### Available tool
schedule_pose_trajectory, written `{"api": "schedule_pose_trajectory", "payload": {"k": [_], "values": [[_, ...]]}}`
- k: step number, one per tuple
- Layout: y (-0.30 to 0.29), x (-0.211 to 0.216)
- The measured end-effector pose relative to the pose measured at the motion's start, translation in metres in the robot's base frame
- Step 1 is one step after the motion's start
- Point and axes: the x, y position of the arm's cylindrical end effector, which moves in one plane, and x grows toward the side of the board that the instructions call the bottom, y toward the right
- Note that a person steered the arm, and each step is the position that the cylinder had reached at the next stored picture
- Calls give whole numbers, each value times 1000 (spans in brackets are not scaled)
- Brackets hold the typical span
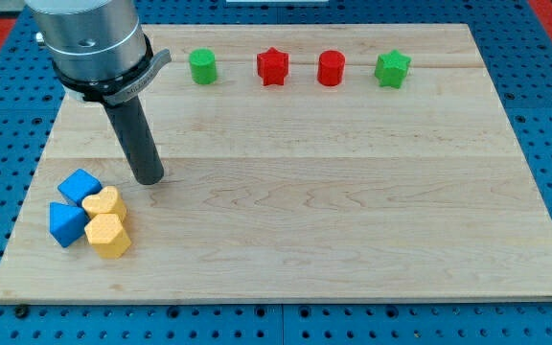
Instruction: Place red blocks diagonally in between the green blocks
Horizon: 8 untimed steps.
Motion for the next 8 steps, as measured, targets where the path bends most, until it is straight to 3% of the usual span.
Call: {"api": "schedule_pose_trajectory", "payload": {"k": [2,3,4,5,6,7,8], "values": [[-35,-11],[-106,-50],[-116,-106],[-83,-152],[3,-188],[20,-202],[132,-202]]}}
